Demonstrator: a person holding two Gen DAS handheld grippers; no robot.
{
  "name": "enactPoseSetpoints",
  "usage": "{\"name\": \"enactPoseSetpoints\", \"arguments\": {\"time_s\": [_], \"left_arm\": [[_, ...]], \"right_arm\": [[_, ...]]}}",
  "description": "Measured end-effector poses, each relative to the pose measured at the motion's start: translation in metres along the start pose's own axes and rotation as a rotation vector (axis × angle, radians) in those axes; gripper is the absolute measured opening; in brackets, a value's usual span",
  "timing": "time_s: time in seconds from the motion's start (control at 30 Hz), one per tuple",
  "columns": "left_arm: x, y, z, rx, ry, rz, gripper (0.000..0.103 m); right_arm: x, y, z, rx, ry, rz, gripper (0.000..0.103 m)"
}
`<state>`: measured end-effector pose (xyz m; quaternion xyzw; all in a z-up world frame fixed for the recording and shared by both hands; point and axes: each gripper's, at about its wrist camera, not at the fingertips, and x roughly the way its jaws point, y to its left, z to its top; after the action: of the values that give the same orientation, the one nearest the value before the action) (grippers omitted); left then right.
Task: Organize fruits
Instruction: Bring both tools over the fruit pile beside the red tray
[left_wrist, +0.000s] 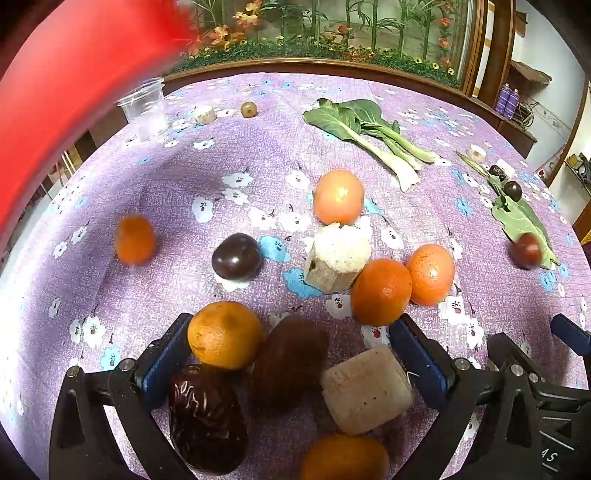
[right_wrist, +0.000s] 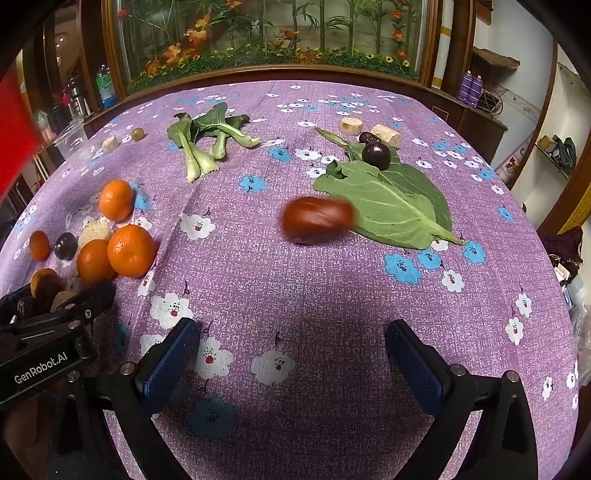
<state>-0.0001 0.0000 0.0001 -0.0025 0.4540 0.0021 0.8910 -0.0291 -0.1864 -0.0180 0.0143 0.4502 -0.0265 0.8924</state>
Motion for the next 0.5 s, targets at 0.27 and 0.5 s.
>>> {"name": "enactPoseSetpoints", "arguments": {"time_s": [0.27, 0.5], "left_arm": [[-0.0001, 0.0001, 0.0000, 0.000, 0.001, -0.001, 0.103], [0.0015, 0.0011, -0.0008, 0.000, 0.001, 0.000, 0.103]], "right_arm": [[0.0000, -0.0005, 0.0001, 0.001, -0.001, 0.001, 0.103], [-0.0001, -0.0002, -0.0004, 0.000, -0.001, 0.000, 0.103]]}}
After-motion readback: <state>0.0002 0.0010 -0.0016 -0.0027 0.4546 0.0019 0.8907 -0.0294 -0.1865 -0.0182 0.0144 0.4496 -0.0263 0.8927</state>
